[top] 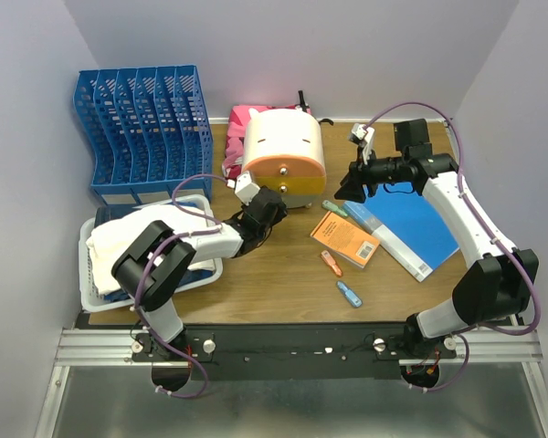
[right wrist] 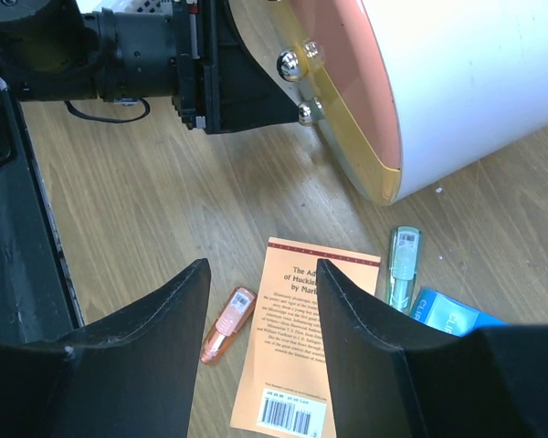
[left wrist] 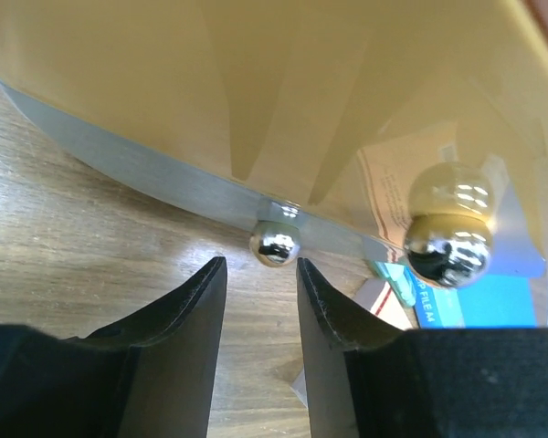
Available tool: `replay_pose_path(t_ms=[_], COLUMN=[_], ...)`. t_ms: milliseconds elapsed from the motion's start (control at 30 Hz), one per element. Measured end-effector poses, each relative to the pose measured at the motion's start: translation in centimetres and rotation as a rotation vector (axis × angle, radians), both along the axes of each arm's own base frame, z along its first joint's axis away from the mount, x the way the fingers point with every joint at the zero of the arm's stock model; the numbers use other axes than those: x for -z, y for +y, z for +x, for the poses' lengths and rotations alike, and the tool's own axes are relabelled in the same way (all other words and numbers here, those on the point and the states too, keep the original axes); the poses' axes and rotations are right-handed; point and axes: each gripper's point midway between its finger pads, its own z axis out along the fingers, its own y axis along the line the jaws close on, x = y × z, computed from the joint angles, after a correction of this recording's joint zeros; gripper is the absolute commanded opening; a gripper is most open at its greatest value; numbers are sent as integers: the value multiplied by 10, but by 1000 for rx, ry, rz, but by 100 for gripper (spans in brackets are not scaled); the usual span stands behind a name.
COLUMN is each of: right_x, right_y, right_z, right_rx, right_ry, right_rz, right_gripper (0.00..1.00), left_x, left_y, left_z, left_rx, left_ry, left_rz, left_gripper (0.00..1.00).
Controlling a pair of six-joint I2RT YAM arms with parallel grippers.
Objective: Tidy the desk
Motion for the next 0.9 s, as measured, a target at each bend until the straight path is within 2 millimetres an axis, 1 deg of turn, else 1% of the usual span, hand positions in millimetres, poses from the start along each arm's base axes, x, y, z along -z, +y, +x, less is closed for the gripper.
replay_pose_path(t_ms=[267, 367, 467, 500, 567, 733, 833, 900], right_x=[0, -1, -1, -1, -1, 0, 2, 3], right_y=[-1, 0, 0, 0, 0, 0, -1, -2], right_z=[0, 0, 0, 0, 0, -1, -2, -1], right_rx=[0, -2, -4, -4, -4, -4, -3, 0], right_ry=[0, 1, 1, 1, 1, 3, 10, 13], right_rz=[4, 6, 7, 8, 8, 8, 7, 6], right_gripper=[58, 58, 58, 58, 58, 58, 58, 58], left_x=[5, 6, 9, 9, 9, 10, 10, 10], left_y=[0, -1, -1, -2, -2, -3, -2, -1], left_z=[8, 11, 13, 14, 15, 14, 12, 5], left_rx=[-13, -16, -19, -19, -18, -11, -3, 13], left_ry=[12, 14, 19, 18, 18, 17, 13, 13], left_rz=[8, 9, 12, 10, 6, 5, -8, -20], left_gripper=[44, 42, 33, 27, 22, 16, 15, 15])
